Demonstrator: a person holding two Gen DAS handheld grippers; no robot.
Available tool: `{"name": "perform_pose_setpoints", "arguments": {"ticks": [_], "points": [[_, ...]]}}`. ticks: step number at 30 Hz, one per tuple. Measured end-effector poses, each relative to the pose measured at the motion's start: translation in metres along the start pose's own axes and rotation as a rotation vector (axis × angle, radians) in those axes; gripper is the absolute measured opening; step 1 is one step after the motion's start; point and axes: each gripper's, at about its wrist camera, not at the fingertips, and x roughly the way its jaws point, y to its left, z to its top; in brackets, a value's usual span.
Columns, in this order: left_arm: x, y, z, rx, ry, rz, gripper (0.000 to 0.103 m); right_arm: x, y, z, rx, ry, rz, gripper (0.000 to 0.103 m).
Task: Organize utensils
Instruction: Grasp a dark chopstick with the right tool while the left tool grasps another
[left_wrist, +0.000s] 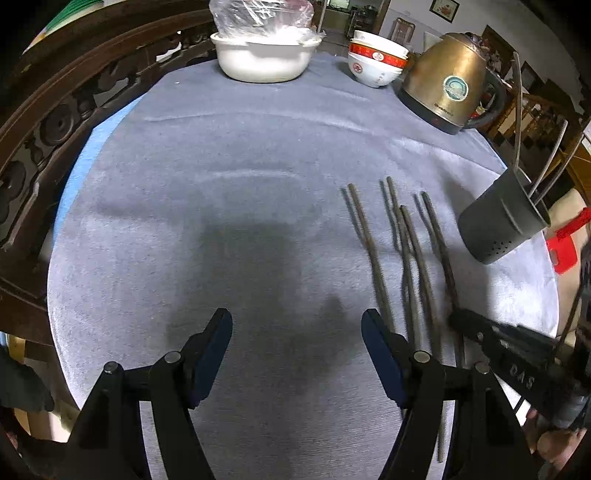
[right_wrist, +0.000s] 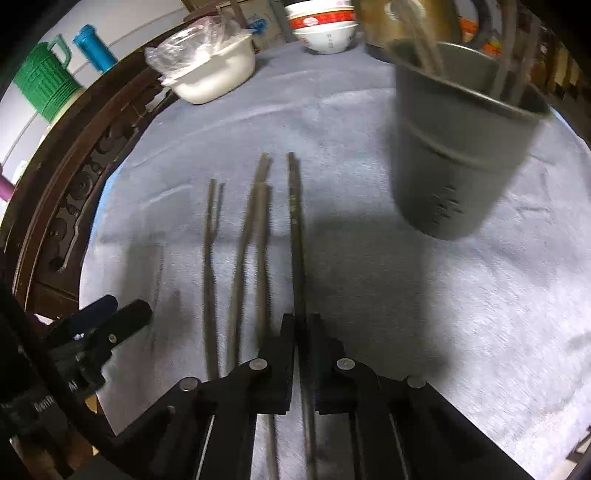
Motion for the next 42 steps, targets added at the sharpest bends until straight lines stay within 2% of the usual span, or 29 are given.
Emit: {"name": "perform_pose_setpoints", "arguments": {"ticks": [2,6,11,14,15,16,19,23,26,29,30,33,34,35,36,37,38,41,42], "points": [[0.003,-0.008,0.008,0.004,0.01,-0.021,0.073,-0.004,-0.009,-0.004,0.012,0.006,-0.019,0.008],[0.015,-0.028,0.019,0.016,0.052,-0.038,0.073,-0.006,-0.02,-0.008,0.04,0.028,-0.004,0.01],[0.036,-0.043,0.026,0.036,0.115,-0.001,0.072,-0.006,-0.026,-0.006,0.023,0.053,0.009,0.01],[0.043,-0.049,0.028,0.072,0.135,0.026,0.047,-0.004,-0.025,-0.003,0.012,0.062,0.01,0.011],[0.044,-0.051,0.029,0.093,0.143,0.04,0.035,-0.004,-0.024,-0.002,0.004,0.065,0.008,0.011],[0.045,-0.05,0.03,0.102,0.152,0.043,0.016,-0.003,-0.023,0.0,-0.006,0.074,0.004,0.011],[0.047,-0.045,0.035,0.147,0.21,0.003,0.006,-0.002,-0.019,0.003,-0.042,0.098,-0.005,0.01],[0.044,-0.04,0.031,0.29,0.275,-0.008,0.006,-0.003,-0.018,0.001,-0.085,0.163,-0.012,0.009],[0.045,-0.038,0.032,0.321,0.313,-0.008,0.007,-0.002,-0.016,0.004,-0.097,0.198,-0.021,0.011],[0.043,-0.038,0.038,0.315,0.309,-0.023,0.026,-0.004,-0.01,0.015,-0.095,0.175,-0.046,0.015],[0.042,-0.038,0.039,0.31,0.302,-0.023,0.036,-0.005,-0.008,0.019,-0.089,0.162,-0.049,0.019],[0.047,-0.039,0.044,0.292,0.302,-0.013,0.038,0.0,-0.002,0.029,-0.094,0.145,-0.089,0.032],[0.049,-0.04,0.046,0.289,0.303,-0.007,0.038,0.002,-0.002,0.03,-0.096,0.147,-0.097,0.032],[0.05,-0.043,0.048,0.292,0.297,0.0,0.037,0.009,0.001,0.032,-0.103,0.159,-0.107,0.032],[0.051,-0.045,0.046,0.297,0.294,0.004,0.03,0.011,0.003,0.034,-0.113,0.152,-0.117,0.032],[0.051,-0.045,0.046,0.306,0.29,0.026,0.014,0.013,0.007,0.036,-0.128,0.156,-0.125,0.032],[0.053,-0.046,0.046,0.309,0.293,0.039,0.007,0.013,0.009,0.036,-0.135,0.161,-0.132,0.03],[0.054,-0.04,0.05,0.309,0.319,-0.003,0.005,0.015,0.01,0.037,-0.168,0.182,-0.154,0.007],[0.054,-0.038,0.051,0.304,0.329,-0.013,0.005,0.015,0.01,0.037,-0.167,0.195,-0.143,0.006]]}}
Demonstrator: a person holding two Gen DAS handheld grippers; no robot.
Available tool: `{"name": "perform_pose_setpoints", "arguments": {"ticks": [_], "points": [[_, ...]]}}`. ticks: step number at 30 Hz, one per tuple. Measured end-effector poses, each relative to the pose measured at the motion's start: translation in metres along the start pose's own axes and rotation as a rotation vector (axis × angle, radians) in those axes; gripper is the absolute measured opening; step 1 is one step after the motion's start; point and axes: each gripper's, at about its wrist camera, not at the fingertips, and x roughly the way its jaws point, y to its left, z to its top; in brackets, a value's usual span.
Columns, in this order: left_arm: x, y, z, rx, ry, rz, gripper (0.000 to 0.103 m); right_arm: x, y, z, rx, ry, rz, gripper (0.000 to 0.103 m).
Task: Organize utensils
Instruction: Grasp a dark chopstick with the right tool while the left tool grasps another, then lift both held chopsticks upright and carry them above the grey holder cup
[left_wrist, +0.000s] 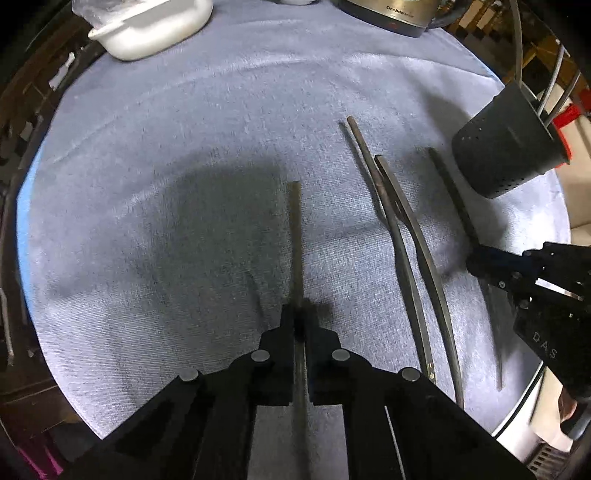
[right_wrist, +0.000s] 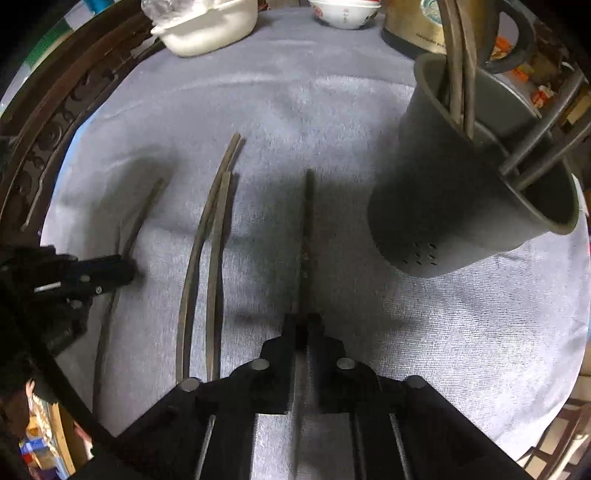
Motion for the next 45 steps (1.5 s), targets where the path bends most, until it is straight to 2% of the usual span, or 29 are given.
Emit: {"name": "perform_pose_setpoints", "arguments": {"ticks": [5,10,14,16,17,18,20,23,25,28,30,33,35,41,45], "points": [[0.002,0.006,-0.002,0.008,0.045,-0.027,0.005,0.002,-0.002,-0.003,-0.041,0.079,0.008,0.009],[0.005,0.011,0.006,-0.001,0.097,-0.034,0.005,0.009,-0.005,0.012,-0.044,0.169,0.012,0.011],[0.011,0.024,0.018,-0.01,0.125,-0.045,0.005,0.015,0.005,0.03,-0.051,0.218,0.019,0.02],[0.009,0.023,0.023,0.006,0.125,-0.032,0.005,0.017,0.007,0.034,-0.069,0.24,0.009,0.019],[0.009,0.023,0.024,0.009,0.122,-0.025,0.005,0.017,0.009,0.035,-0.082,0.244,-0.003,0.016],[0.009,0.022,0.024,0.01,0.119,-0.022,0.005,0.018,0.012,0.036,-0.102,0.242,-0.032,0.007],[0.008,0.024,0.022,-0.012,0.11,-0.047,0.005,0.016,0.017,0.037,-0.102,0.226,-0.035,0.006],[-0.013,0.026,0.009,-0.068,0.045,-0.093,0.005,-0.002,0.012,0.026,-0.059,0.126,0.025,0.006],[-0.033,0.036,0.002,-0.11,-0.051,-0.138,0.005,-0.022,0.009,0.015,-0.036,0.04,0.07,0.006],[-0.069,0.046,-0.009,-0.164,-0.222,-0.165,0.005,-0.059,0.002,-0.006,0.03,-0.134,0.142,0.006],[-0.091,0.05,-0.017,-0.198,-0.33,-0.161,0.005,-0.087,-0.004,-0.024,0.07,-0.304,0.129,0.006],[-0.117,0.048,-0.029,-0.242,-0.496,-0.165,0.005,-0.111,-0.015,-0.046,0.125,-0.497,0.138,0.006],[-0.123,0.043,-0.034,-0.252,-0.567,-0.159,0.005,-0.119,-0.016,-0.056,0.137,-0.599,0.114,0.006],[-0.138,0.026,-0.041,-0.239,-0.752,-0.083,0.005,-0.125,-0.005,-0.075,0.126,-0.795,-0.011,0.006],[-0.131,0.019,-0.049,-0.218,-0.837,-0.045,0.005,-0.112,-0.012,-0.08,0.154,-0.845,-0.029,0.006]]}}
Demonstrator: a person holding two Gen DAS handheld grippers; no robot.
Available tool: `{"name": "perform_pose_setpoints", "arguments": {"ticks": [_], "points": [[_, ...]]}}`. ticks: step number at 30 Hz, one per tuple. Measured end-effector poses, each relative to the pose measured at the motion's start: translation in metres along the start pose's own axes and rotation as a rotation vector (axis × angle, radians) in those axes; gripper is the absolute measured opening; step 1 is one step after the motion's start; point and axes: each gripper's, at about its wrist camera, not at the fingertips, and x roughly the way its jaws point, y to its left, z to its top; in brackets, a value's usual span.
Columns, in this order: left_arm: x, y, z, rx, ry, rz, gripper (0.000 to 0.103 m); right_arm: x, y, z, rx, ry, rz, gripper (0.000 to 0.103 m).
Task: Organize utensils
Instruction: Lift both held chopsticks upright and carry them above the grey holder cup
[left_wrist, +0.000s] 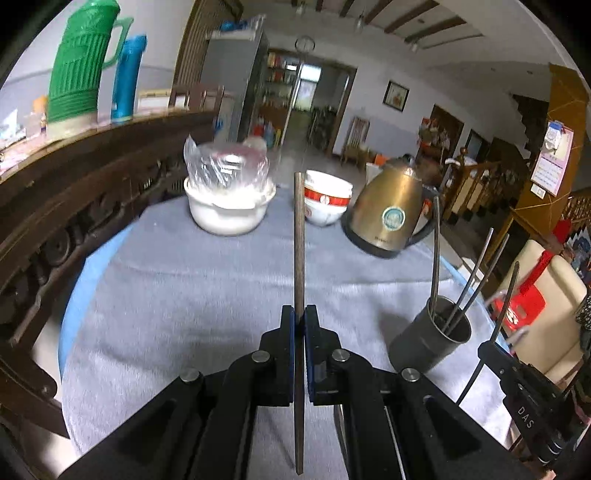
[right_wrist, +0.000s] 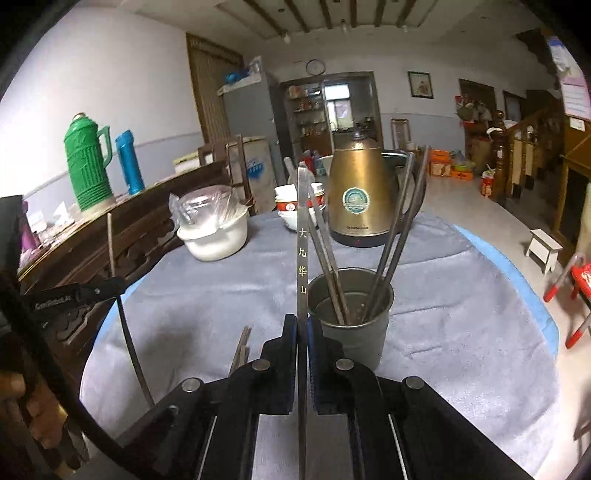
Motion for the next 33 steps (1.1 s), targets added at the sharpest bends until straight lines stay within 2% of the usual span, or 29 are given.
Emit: {"name": "perform_pose_setpoints", "arguments": {"ticks": [3,10,19,33], "points": [[-0.001,0.004,-0.008,0.007,-0.01,0.015,0.005,-0.007,-0.005,-0.002,-0.009,-0.031,-0.026,0.006],[-0.016,0.008,-0.024,0.014,-0.016,0.023,0.005,-0.032,-0.009,-0.003,-0.022,-0.04,-0.02,0.007],[-0.044,0.013,-0.032,-0.006,-0.037,-0.001,0.005,-0.067,-0.016,-0.015,-0.007,-0.038,-0.022,0.007],[-0.086,0.007,-0.053,0.018,-0.065,-0.011,0.005,-0.089,-0.017,-0.025,0.007,-0.04,-0.021,0.007]]}}
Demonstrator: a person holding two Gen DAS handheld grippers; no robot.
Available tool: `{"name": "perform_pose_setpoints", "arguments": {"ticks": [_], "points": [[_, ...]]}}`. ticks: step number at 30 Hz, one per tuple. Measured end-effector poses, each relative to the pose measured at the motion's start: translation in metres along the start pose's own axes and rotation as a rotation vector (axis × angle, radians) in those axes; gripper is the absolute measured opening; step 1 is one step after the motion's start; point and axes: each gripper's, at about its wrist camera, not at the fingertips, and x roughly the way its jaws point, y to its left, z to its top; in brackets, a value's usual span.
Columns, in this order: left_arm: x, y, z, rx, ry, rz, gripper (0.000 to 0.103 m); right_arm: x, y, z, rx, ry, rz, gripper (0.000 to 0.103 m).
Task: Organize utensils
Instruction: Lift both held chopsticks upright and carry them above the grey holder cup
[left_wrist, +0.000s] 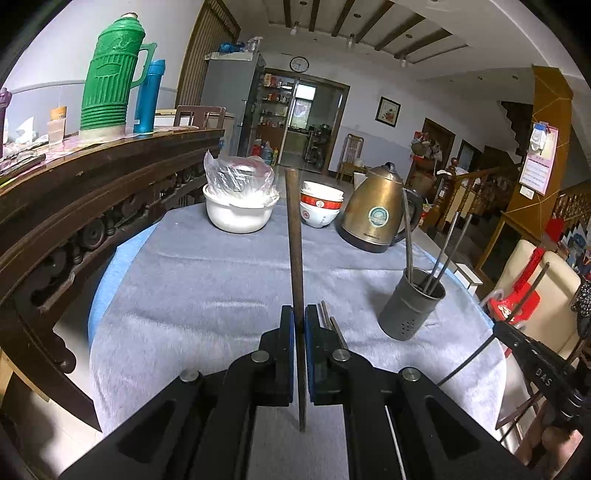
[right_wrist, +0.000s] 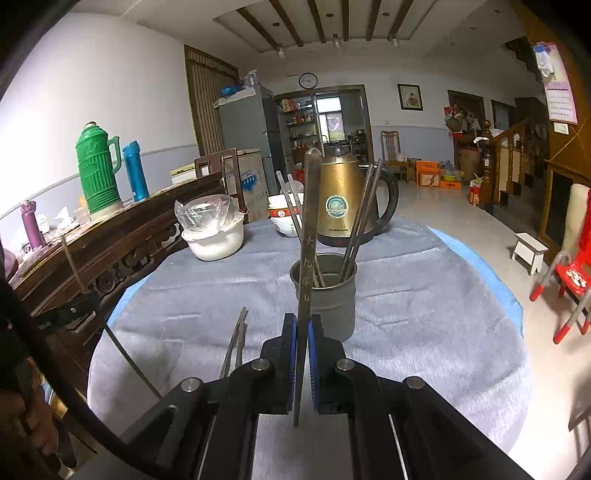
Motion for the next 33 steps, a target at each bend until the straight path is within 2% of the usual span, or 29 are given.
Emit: {"name": "perform_pose_setpoints", "arguments": {"ticks": [13,25,33], "points": [[-0.007,-0.001,-0.003,-0.01,0.01,-0.019,0.005,-0.002,0.0,0.001,-0.003,0.004,0.004,0.007],[-0.002,0.006,0.018,-0.086,-0.01,-0.067,0.005,-0.011,-0.004,0.013,0.008,-0.045,-0.011,0.006],[0.004,-0.001,0.034,-0.089,-0.018,-0.073,0.005,-0.014,-0.01,0.022,0.033,-0.071,-0.007,0.006]]}}
